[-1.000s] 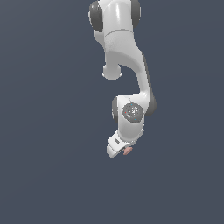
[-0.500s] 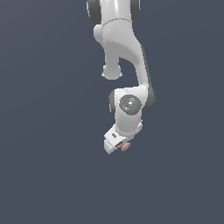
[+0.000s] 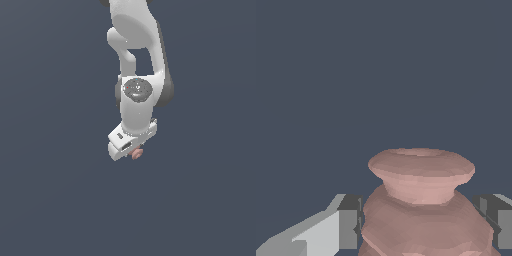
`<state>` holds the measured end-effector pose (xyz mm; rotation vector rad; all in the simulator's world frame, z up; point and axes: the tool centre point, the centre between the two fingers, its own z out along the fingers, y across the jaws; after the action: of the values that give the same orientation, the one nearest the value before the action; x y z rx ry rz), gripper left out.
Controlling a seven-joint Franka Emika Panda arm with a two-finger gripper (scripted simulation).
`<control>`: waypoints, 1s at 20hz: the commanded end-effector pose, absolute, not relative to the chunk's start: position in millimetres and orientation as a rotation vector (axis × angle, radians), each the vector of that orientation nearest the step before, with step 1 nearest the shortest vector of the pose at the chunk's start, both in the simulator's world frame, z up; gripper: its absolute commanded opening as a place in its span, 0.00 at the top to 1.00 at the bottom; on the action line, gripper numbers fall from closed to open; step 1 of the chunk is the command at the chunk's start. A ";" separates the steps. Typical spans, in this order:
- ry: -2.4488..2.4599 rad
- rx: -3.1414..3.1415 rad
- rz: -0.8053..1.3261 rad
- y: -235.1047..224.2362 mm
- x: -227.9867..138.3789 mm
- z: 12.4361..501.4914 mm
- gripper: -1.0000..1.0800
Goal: Pick up the object and move it to a goal position.
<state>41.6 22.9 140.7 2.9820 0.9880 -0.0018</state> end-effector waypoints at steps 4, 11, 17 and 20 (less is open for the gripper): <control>0.988 2.982 -0.001 -0.4 21.7 195.2 1.00; 0.989 2.983 0.000 -32.0 -4.9 270.9 1.00; 0.989 2.983 0.001 -58.1 -25.6 333.0 1.00; 0.989 2.983 0.001 -69.5 -34.1 359.8 1.00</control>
<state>-29.1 -63.9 346.3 2.9827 0.9881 0.0026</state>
